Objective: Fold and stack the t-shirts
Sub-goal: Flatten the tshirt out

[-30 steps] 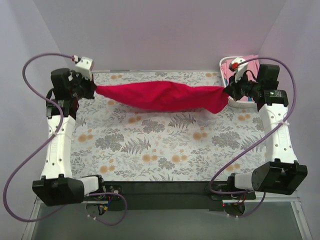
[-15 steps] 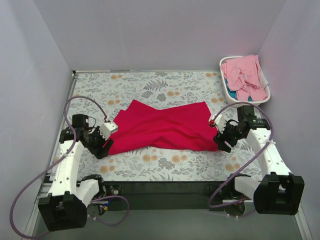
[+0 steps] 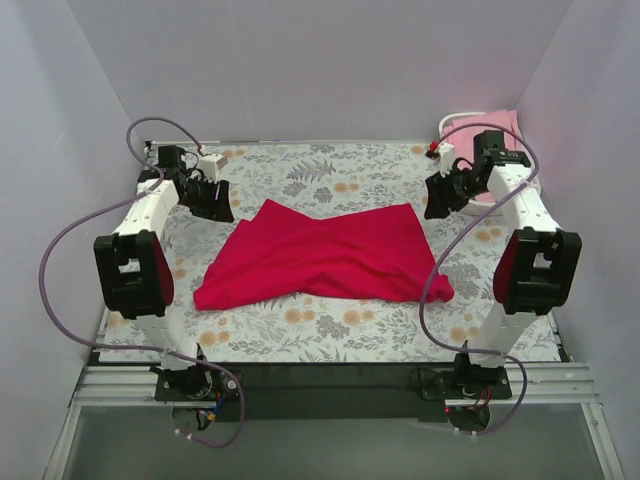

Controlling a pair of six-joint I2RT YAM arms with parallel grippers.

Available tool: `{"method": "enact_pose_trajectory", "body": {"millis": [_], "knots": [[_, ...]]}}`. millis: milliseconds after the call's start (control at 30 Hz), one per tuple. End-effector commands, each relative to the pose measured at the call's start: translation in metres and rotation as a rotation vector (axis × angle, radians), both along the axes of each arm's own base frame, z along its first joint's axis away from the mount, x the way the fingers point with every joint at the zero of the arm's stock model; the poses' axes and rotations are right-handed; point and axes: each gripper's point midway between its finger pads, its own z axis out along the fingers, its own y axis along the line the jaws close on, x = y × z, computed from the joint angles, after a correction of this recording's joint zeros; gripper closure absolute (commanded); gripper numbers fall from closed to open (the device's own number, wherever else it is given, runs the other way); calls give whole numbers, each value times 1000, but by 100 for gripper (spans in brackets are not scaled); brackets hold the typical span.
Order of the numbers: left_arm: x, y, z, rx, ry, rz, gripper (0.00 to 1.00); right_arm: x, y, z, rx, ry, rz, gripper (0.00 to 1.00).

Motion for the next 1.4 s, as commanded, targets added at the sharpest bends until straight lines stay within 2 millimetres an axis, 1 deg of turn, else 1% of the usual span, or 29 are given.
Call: {"method": "enact_pose_trajectory", "body": {"millis": [0, 33, 67, 100, 133, 167, 200, 267, 300, 333, 367, 400, 433, 567, 667, 700, 800, 833, 967, 1100, 1133, 1200, 1233, 1267, 1300, 1333, 1367], "knots": [[42, 1, -11, -38, 12, 149, 54, 62, 0, 21, 59, -27, -163, 43], [48, 3, -14, -35, 17, 168, 54, 78, -1, 33, 62, -60, -179, 43], [50, 1, -21, -28, 28, 170, 54, 86, 0, 32, 53, -57, -196, 43], [51, 1, -32, -18, 49, 176, 54, 93, 0, 18, 42, -29, -201, 43], [53, 4, -40, 14, 59, 187, 53, 98, 0, 14, 28, -28, -205, 42], [53, 1, -46, 28, 66, 176, 52, 105, 1, 14, 6, -40, -209, 42], [51, 1, -55, 46, 87, 177, 51, 108, 1, 0, -5, -13, -210, 42], [51, 4, -67, 80, 95, 185, 48, 116, -3, -8, -28, -10, -232, 41], [50, 6, -75, 89, 112, 187, 48, 119, -4, -18, -34, 10, -238, 41], [50, 6, -78, 94, 119, 187, 47, 120, 8, -22, -37, 13, -220, 40], [49, 7, -83, 102, 127, 186, 47, 125, 10, -22, -38, 5, -219, 39], [49, 8, -85, 107, 131, 188, 47, 126, 12, -30, -40, 19, -219, 39], [48, 6, -88, 110, 137, 185, 47, 128, 13, -33, -44, 18, -220, 38], [44, 4, -96, 135, 144, 175, 46, 133, 21, -53, -78, 22, -211, 37], [42, 7, -101, 157, 146, 181, 45, 135, 26, -72, -96, 40, -209, 36], [42, 10, -102, 166, 148, 188, 44, 138, 26, -75, -101, 30, -212, 36], [43, 9, -103, 168, 144, 190, 44, 142, 27, -86, -130, 24, -215, 31], [43, -5, -103, 168, 142, 158, 44, 143, 28, -89, -132, 21, -210, 30], [45, -10, -105, 178, 136, 150, 44, 142, 30, -103, -152, 33, -205, 30], [49, -16, -106, 179, 129, 143, 44, 140, 38, -110, -147, 42, -196, 30], [49, -17, -108, 179, 133, 143, 44, 138, 42, -112, -144, 45, -186, 31], [50, -18, -107, 178, 129, 149, 44, 135, 45, -116, -141, 53, -181, 33], [50, -18, -108, 179, 132, 148, 44, 133, 49, -116, -139, 54, -172, 37], [50, -18, -109, 184, 133, 154, 44, 131, 49, -119, -141, 56, -171, 40], [51, -18, -108, 184, 128, 157, 45, 130, 49, -120, -144, 60, -169, 45], [51, -18, -109, 184, 128, 155, 46, 130, 49, -120, -148, 57, -168, 57], [51, -18, -111, 187, 129, 157, 48, 130, 49, -122, -151, 57, -168, 66]]}}
